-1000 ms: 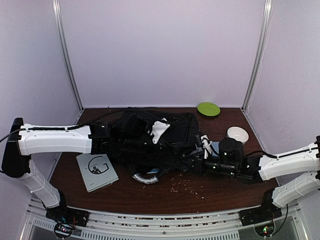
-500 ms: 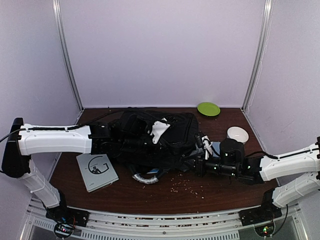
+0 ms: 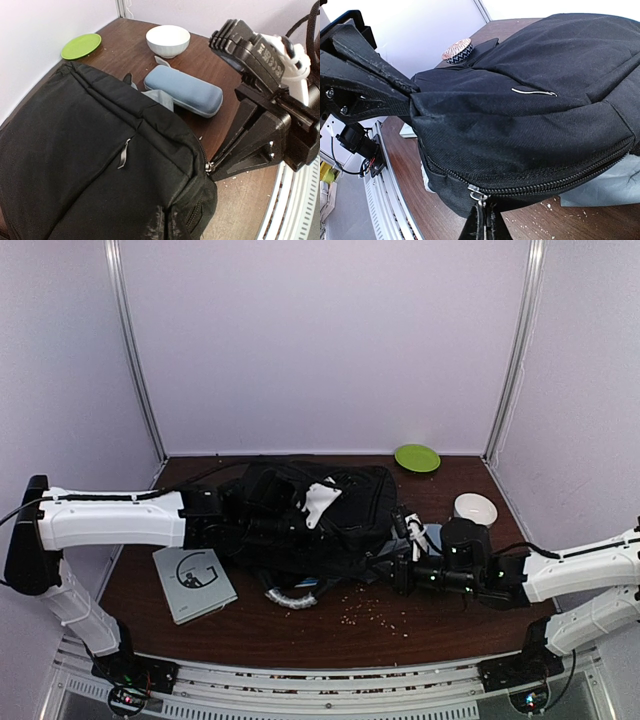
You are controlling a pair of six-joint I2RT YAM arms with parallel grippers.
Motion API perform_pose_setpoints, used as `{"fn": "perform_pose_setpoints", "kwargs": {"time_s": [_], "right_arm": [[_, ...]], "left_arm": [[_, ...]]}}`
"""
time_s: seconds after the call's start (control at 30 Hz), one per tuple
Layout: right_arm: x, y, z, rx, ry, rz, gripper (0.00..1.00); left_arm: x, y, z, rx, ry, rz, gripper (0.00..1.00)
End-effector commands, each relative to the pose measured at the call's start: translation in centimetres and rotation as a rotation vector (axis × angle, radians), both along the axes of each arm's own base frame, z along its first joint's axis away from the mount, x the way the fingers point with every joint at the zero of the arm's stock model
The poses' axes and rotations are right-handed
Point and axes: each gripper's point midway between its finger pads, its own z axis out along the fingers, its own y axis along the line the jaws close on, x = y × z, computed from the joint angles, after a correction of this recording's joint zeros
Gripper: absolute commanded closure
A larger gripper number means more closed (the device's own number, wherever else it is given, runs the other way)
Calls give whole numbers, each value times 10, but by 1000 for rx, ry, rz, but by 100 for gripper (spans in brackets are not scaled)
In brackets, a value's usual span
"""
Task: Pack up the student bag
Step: Unzip the student bag at the center of the board.
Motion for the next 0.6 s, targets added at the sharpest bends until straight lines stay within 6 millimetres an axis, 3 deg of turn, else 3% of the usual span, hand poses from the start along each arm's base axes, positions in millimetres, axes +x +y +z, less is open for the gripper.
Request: {"fn": "perform_pose_setpoints", "kwargs": {"time_s": [0.0, 0.57], "right_arm": [[-3, -5, -5, -34, 19, 2, 100], [-20, 4, 4, -10, 17, 37, 100]], "left_arm": [[6, -26, 49, -157, -69, -23, 100], [10, -66, 46, -203, -19, -81, 100]]}}
